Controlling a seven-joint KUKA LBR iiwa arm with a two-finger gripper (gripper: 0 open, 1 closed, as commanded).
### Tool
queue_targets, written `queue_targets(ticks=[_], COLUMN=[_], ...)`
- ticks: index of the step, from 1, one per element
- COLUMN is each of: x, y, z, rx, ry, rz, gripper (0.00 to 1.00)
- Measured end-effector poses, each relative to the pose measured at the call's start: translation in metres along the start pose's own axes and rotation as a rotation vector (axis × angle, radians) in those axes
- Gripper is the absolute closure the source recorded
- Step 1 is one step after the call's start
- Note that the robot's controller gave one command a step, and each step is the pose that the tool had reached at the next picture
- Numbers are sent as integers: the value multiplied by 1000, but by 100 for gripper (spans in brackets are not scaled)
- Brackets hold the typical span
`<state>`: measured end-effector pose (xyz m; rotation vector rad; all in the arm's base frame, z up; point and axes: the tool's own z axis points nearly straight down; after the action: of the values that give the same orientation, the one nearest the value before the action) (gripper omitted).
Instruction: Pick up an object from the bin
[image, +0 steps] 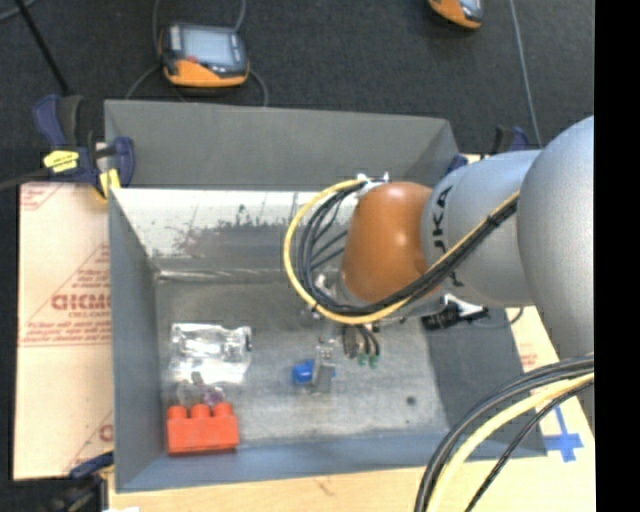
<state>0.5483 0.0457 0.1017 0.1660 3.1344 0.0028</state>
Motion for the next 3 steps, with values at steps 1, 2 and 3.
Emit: queue_targets(ticks=[1, 2, 3], x=[0, 0, 0], y=[0, 0, 0], z=[0, 0, 0], rx=[0, 0, 0], ry=[0, 0, 0], rz=[1, 1, 2], gripper=[100, 0, 100])
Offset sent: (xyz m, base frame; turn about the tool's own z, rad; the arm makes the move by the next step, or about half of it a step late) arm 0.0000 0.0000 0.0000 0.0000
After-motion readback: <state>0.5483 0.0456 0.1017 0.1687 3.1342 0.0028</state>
